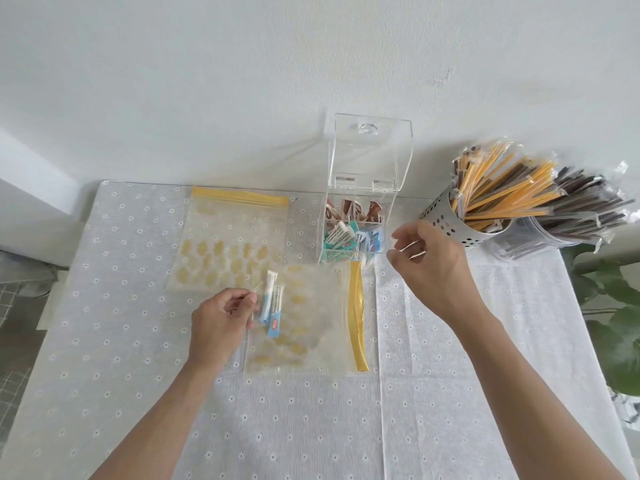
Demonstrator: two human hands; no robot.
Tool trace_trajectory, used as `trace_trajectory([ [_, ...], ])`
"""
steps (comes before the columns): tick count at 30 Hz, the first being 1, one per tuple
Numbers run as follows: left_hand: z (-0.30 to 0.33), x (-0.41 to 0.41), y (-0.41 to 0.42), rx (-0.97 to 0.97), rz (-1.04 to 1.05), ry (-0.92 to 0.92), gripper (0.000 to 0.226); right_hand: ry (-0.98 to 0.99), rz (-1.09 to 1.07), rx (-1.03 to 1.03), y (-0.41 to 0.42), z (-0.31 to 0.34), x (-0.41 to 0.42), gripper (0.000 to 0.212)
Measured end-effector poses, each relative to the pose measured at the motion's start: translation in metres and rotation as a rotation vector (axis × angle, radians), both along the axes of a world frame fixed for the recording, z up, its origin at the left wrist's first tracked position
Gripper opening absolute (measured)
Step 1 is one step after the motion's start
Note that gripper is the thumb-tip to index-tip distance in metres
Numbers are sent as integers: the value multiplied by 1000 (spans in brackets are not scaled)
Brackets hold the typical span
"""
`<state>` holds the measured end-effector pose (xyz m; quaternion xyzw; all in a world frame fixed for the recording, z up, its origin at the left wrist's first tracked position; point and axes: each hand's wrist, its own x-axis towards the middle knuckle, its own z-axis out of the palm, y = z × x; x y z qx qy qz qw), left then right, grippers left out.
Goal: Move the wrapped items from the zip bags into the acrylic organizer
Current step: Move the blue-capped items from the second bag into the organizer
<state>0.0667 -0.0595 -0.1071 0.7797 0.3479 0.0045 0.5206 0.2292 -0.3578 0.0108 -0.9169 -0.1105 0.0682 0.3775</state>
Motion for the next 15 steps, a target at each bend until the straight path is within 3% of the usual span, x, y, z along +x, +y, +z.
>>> trace_trajectory([
  [8,-1,0,1,4,9,6,5,269,24,38,6,-34,-33,7],
  [15,0,-1,1,2,2,-8,5,428,100,59,28,-66,-54,15],
])
